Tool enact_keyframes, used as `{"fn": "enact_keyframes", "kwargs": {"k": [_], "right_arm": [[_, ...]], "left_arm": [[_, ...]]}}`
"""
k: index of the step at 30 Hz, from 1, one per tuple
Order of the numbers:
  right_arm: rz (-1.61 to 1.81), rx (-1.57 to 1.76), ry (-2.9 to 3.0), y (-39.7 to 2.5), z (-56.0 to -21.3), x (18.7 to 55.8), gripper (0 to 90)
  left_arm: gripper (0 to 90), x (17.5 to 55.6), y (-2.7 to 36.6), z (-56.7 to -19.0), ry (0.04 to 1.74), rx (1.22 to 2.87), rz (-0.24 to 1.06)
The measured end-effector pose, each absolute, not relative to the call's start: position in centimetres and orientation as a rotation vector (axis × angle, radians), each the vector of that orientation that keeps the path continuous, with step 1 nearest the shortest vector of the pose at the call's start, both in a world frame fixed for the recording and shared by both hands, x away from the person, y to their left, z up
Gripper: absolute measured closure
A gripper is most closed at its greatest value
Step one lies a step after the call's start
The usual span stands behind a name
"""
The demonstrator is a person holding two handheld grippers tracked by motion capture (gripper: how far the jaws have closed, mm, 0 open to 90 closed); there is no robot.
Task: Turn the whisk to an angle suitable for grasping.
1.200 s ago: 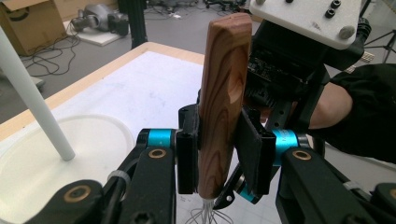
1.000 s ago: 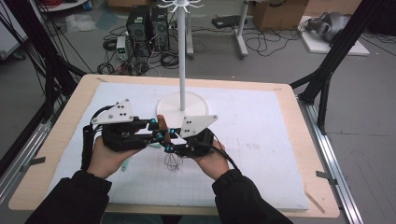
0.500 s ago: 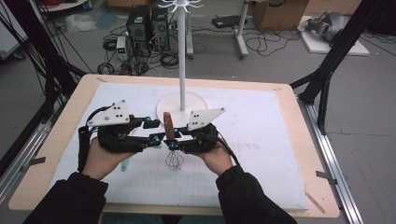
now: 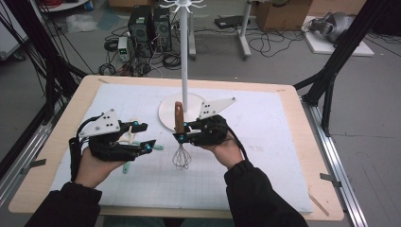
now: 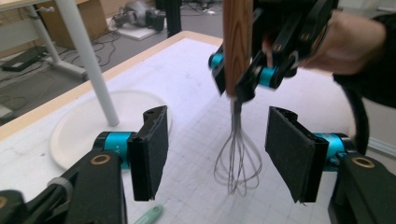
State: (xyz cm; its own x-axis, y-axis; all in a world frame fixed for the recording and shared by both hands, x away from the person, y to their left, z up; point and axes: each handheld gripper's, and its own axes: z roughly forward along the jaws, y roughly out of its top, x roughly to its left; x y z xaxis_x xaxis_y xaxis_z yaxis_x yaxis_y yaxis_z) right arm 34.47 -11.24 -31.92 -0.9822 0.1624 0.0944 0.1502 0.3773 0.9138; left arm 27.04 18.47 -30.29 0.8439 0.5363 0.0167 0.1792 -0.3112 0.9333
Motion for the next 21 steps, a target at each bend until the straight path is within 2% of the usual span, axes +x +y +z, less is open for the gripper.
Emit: {"fn": "enact_keyframes", "kwargs": {"k": [21], "right_arm": [[1.652,0.264,2.601,-12.1,-26.8,36.5,72.6]], "left_arm": [[25.6,26.7,20.1,-33.4,0.606,1.904,0.454]]}}
